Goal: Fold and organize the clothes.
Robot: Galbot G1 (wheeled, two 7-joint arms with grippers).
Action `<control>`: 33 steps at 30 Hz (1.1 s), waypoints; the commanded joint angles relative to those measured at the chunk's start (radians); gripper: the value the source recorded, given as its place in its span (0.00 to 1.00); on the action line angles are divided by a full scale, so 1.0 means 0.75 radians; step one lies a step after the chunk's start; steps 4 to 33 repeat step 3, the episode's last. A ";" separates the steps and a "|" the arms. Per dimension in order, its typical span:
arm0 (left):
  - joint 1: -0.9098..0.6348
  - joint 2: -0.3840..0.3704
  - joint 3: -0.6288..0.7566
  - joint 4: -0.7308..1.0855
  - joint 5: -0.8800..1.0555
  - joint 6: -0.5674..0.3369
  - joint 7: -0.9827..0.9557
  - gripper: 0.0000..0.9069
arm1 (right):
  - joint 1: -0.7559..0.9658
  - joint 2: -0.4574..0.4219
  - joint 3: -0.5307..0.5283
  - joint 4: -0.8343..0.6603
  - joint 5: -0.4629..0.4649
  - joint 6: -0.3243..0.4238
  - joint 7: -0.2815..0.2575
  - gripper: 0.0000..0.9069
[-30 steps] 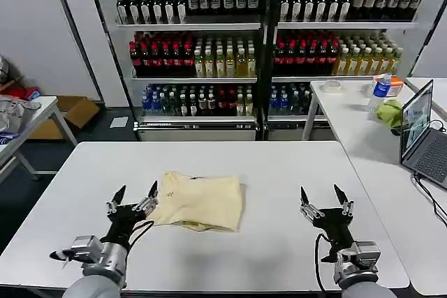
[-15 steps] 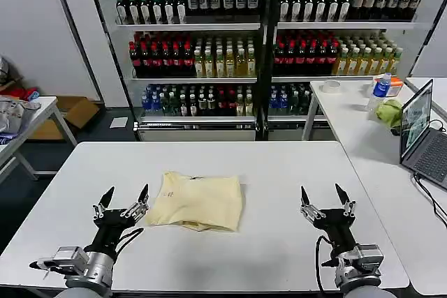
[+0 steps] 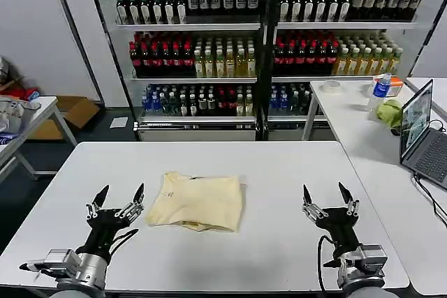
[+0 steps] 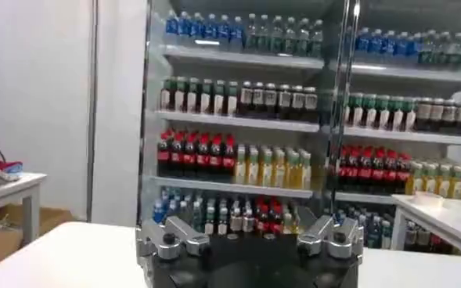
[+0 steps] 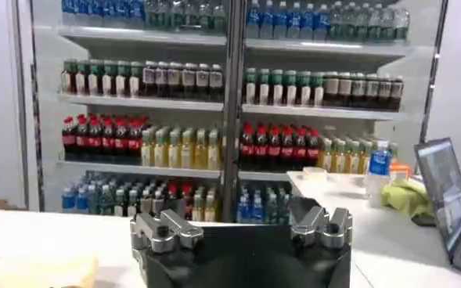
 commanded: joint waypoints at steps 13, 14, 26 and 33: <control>0.010 0.009 -0.030 -0.006 -0.018 0.010 0.016 1.00 | 0.015 0.016 -0.011 -0.003 -0.005 0.017 0.000 1.00; 0.010 0.009 -0.030 -0.006 -0.018 0.010 0.016 1.00 | 0.015 0.016 -0.011 -0.003 -0.005 0.017 0.000 1.00; 0.010 0.009 -0.030 -0.006 -0.018 0.010 0.016 1.00 | 0.015 0.016 -0.011 -0.003 -0.005 0.017 0.000 1.00; 0.010 0.009 -0.030 -0.006 -0.018 0.010 0.016 1.00 | 0.015 0.016 -0.011 -0.003 -0.005 0.017 0.000 1.00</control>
